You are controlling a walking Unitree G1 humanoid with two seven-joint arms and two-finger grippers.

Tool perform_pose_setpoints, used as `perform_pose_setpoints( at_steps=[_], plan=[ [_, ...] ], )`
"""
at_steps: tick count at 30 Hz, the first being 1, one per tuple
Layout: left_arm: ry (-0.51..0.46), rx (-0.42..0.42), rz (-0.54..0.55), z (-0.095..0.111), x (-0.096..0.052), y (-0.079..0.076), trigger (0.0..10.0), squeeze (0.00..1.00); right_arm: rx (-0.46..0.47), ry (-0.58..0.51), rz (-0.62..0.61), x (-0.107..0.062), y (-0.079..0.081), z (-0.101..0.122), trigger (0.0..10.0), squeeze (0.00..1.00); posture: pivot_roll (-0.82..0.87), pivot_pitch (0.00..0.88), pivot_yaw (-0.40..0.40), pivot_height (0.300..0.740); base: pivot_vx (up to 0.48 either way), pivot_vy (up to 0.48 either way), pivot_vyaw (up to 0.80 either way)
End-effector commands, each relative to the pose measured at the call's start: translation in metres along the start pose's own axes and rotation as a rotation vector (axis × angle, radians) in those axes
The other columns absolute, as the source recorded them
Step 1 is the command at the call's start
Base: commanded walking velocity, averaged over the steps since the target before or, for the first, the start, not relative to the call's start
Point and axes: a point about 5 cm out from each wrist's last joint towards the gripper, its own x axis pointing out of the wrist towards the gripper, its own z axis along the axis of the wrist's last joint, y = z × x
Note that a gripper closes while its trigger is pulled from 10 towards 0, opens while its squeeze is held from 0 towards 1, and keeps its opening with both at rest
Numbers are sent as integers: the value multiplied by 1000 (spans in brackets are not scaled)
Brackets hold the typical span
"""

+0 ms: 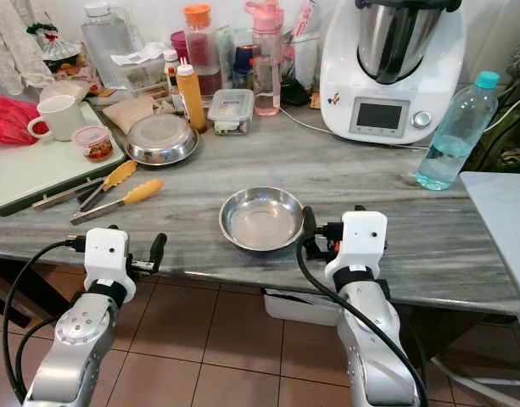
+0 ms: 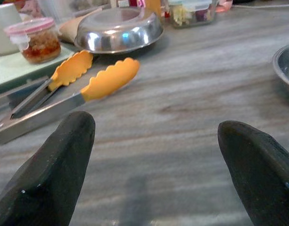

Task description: Setting the table

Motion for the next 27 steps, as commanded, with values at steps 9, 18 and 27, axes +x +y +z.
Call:
perform_pose_setpoints(
  at_steps=[9,18,27],
  plan=[
    [56,76,224,-12,-28,49,10000,0,-47,3,10,4,2,-5,10000,0,18,54,25,740,0,0,0],
    [42,118,117,-15,-31,39,10000,0,-47,-3,-28,8,-7,-6,10000,0,38,32,23,740,0,0,0],
    [-18,113,-5,-4,-16,16,10000,0,-68,-41,-91,6,-19,2,10000,0,6,12,24,740,0,0,0]
  ],
)
